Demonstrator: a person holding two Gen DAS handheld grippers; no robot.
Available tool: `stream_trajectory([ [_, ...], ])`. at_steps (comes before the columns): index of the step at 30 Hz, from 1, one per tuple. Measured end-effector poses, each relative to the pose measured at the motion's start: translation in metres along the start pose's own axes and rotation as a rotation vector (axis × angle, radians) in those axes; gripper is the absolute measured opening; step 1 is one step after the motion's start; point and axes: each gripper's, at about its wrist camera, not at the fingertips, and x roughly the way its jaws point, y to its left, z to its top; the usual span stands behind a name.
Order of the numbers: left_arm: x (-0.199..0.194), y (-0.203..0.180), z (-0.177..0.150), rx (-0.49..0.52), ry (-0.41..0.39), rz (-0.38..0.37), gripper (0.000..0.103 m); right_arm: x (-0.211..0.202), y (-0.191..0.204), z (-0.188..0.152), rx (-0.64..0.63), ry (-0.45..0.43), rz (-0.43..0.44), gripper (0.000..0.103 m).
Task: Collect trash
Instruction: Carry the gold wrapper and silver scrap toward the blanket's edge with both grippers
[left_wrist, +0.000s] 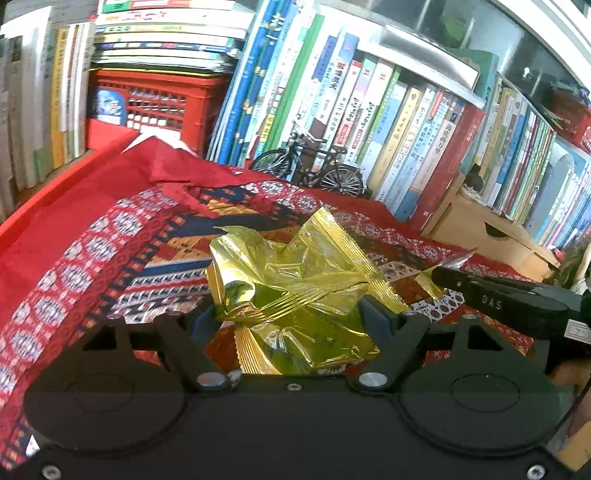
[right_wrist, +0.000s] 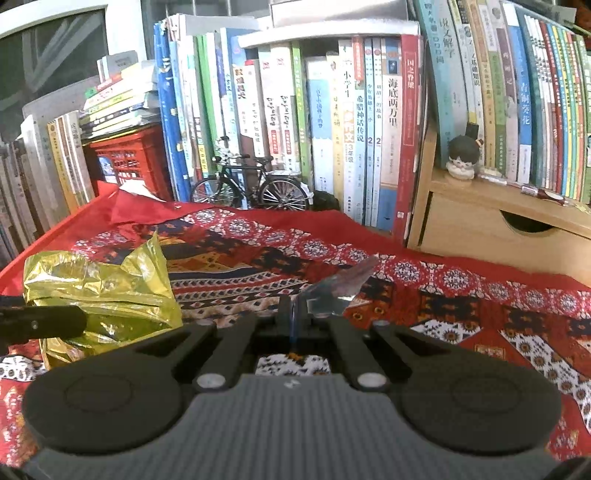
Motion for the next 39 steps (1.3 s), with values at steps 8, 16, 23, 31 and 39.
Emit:
stream_trajectory([
  [8, -0.04, 0.014, -0.019, 0.0, -0.019, 0.011, 0.078, -0.03, 0.024, -0.012, -0.009, -0.016, 0.016, 0.002],
  [16, -0.079, 0.033, -0.046, -0.003, -0.01, 0.012, 0.078, -0.064, 0.054, -0.033, -0.017, -0.015, 0.019, 0.002],
  [23, -0.113, 0.042, -0.066, -0.001, -0.024, -0.003, 0.078, -0.095, 0.079, -0.052, -0.026, -0.015, 0.015, 0.002],
  [31, -0.155, 0.049, -0.091, 0.047, -0.031, -0.008, 0.078, -0.132, 0.115, -0.083, -0.048, -0.009, 0.016, 0.002],
  [39, -0.195, 0.061, -0.11, 0.08, -0.033, -0.025, 0.078, -0.165, 0.141, -0.109, -0.002, -0.006, 0.028, 0.002],
])
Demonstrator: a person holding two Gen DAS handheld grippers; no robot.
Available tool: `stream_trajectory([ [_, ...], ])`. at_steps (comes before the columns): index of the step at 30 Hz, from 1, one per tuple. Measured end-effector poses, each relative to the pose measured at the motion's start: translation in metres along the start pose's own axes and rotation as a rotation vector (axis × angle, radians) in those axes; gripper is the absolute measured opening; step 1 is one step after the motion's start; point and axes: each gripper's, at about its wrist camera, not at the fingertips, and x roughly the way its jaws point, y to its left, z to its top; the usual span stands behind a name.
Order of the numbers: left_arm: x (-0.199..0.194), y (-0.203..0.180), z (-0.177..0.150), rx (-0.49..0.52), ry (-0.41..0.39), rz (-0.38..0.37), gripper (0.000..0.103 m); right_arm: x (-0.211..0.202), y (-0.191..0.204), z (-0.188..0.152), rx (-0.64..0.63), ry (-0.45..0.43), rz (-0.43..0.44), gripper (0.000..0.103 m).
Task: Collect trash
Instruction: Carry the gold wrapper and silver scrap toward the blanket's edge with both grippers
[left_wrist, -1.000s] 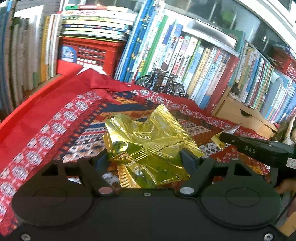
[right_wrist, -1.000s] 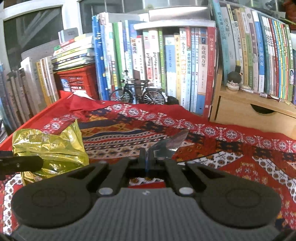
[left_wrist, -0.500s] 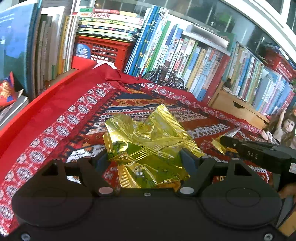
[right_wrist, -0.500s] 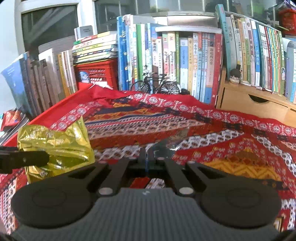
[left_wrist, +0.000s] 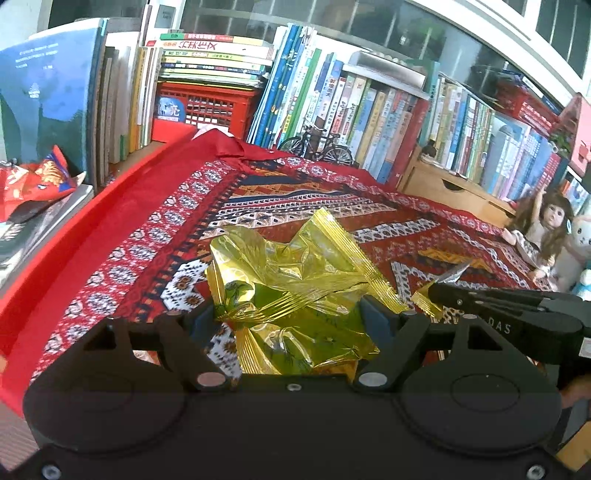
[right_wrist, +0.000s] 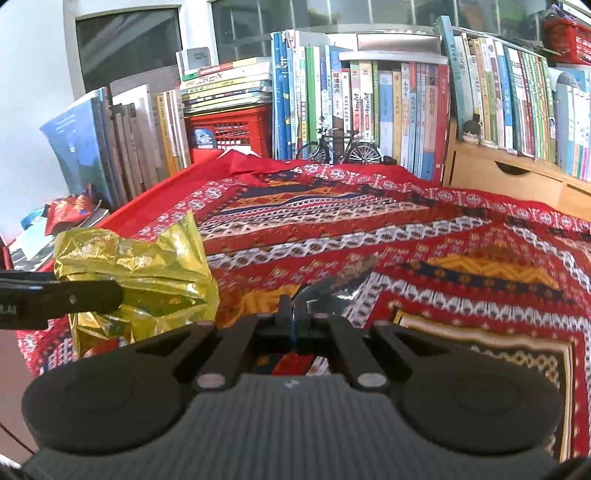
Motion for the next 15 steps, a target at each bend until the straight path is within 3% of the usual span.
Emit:
stream_trajectory([
  [15, -0.068, 0.023, -0.039, 0.022, -0.005, -0.021, 0.078, -0.055, 0.043, -0.036, 0.016, -0.019, 0.007, 0.002],
])
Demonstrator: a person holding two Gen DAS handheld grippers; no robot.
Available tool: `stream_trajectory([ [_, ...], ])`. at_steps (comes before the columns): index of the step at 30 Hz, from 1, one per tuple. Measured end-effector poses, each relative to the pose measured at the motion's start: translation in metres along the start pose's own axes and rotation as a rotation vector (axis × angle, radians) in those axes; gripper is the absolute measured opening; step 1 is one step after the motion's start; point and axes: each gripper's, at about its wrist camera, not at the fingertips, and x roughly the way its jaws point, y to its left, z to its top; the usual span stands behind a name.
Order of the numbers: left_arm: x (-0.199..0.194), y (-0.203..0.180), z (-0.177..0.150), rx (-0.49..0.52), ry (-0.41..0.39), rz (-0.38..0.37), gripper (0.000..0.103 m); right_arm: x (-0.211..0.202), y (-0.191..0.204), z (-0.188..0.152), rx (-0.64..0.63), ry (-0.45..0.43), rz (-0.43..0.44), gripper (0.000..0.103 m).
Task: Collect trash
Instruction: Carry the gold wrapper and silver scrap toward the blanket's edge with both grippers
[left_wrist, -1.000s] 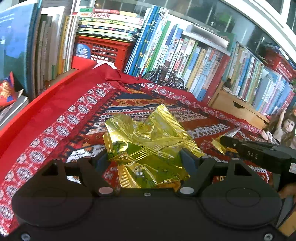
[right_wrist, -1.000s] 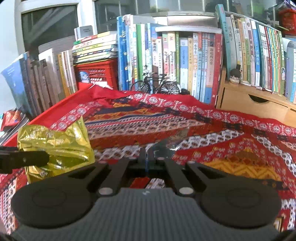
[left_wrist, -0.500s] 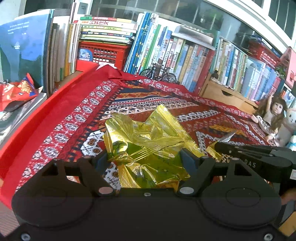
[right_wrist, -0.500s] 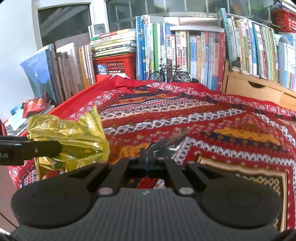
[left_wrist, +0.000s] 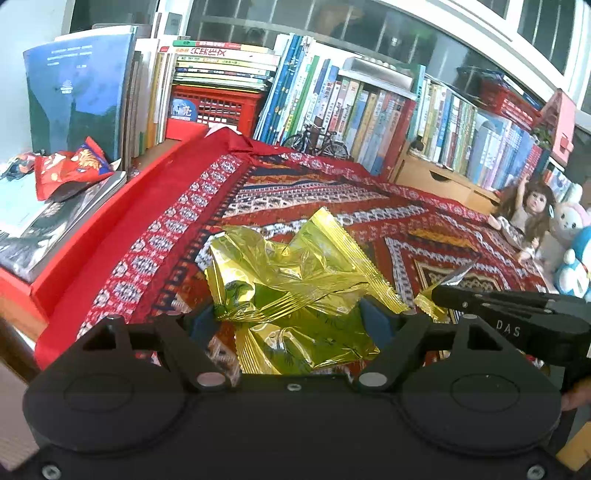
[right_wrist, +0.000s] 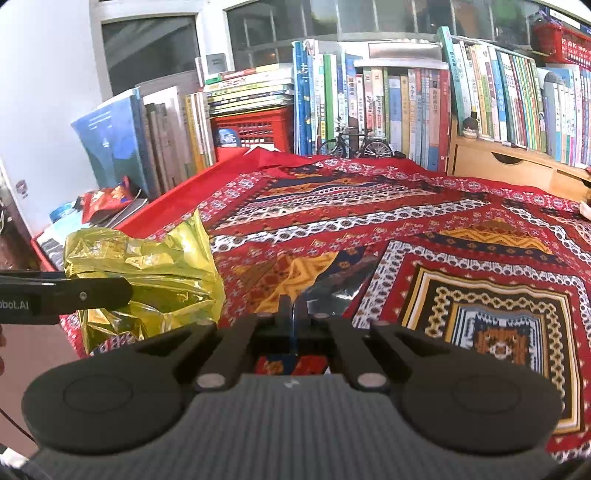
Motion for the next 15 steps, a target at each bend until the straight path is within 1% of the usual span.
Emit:
stream_trajectory([
  [2, -0.007, 0.002, -0.007, 0.014, 0.005, 0.001, 0.078, -0.004, 0.005, -0.005, 0.007, 0.004, 0.001, 0.002],
  [12, -0.049, 0.018, -0.045, 0.022, 0.007, 0.004, 0.078, -0.029, 0.036, -0.03, 0.011, -0.001, 0.016, 0.002],
  [15, -0.059, 0.024, -0.054, 0.01, 0.007, 0.001, 0.078, -0.034, 0.045, -0.035, 0.0, 0.0, 0.021, 0.002],
])
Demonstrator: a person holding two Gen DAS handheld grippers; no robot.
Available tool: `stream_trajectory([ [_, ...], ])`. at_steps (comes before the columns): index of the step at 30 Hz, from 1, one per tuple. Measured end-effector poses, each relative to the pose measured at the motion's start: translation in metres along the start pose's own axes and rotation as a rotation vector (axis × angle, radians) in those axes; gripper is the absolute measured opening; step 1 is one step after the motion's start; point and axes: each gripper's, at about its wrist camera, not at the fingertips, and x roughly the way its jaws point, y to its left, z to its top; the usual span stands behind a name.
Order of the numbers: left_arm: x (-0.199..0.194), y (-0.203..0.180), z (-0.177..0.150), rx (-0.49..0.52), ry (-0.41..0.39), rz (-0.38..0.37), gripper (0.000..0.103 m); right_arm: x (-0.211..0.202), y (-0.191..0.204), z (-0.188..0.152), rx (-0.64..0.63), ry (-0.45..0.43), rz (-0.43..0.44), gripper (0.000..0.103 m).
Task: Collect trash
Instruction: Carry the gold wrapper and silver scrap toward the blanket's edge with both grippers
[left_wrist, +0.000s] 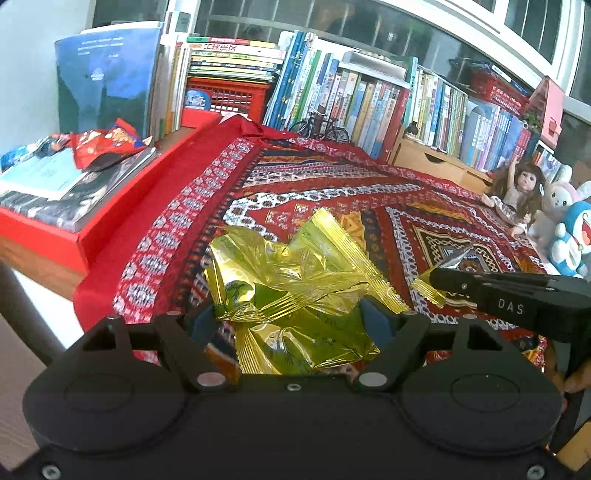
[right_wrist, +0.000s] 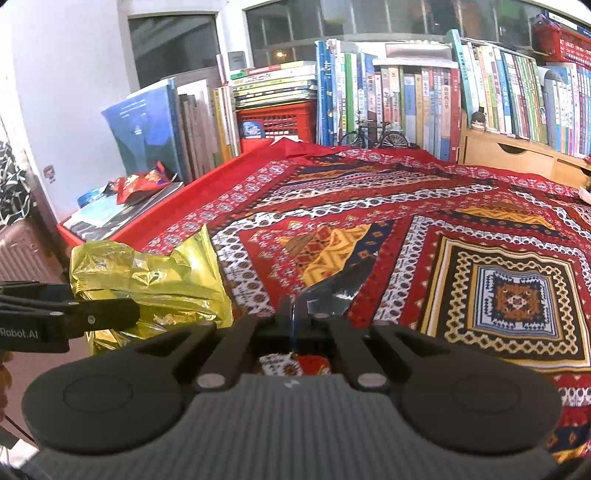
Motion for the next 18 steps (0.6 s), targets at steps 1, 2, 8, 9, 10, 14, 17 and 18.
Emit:
stream_trajectory([
  [1, -0.003, 0.002, -0.003, -0.005, 0.0, 0.002, 0.078, -0.001, 0.002, -0.002, -0.001, 0.002, 0.003, 0.002],
  [2, -0.006, 0.004, -0.007, -0.011, 0.001, 0.004, 0.078, -0.003, 0.004, -0.004, 0.001, 0.003, 0.003, 0.002],
  [8, -0.026, 0.008, -0.029, -0.022, 0.015, -0.003, 0.078, -0.009, 0.015, -0.018, 0.021, 0.022, 0.015, 0.002],
  [9, -0.029, 0.008, -0.033, -0.021, 0.018, -0.004, 0.078, -0.009, 0.017, -0.019, 0.019, 0.024, 0.016, 0.002],
  [10, -0.032, 0.009, -0.038, -0.021, 0.026, -0.005, 0.078, -0.009, 0.019, -0.021, 0.017, 0.028, 0.018, 0.002],
  [14, -0.042, 0.012, -0.057, -0.019, 0.066, -0.005, 0.078, -0.011, 0.025, -0.025, 0.019, 0.037, 0.026, 0.002],
  [17, -0.044, 0.014, -0.067, -0.011, 0.093, -0.011, 0.078, -0.01, 0.03, -0.027, 0.008, 0.041, 0.03, 0.002],
  [18, -0.044, 0.013, -0.07, -0.005, 0.105, -0.011, 0.078, -0.009, 0.03, -0.027, 0.009, 0.044, 0.03, 0.002],
])
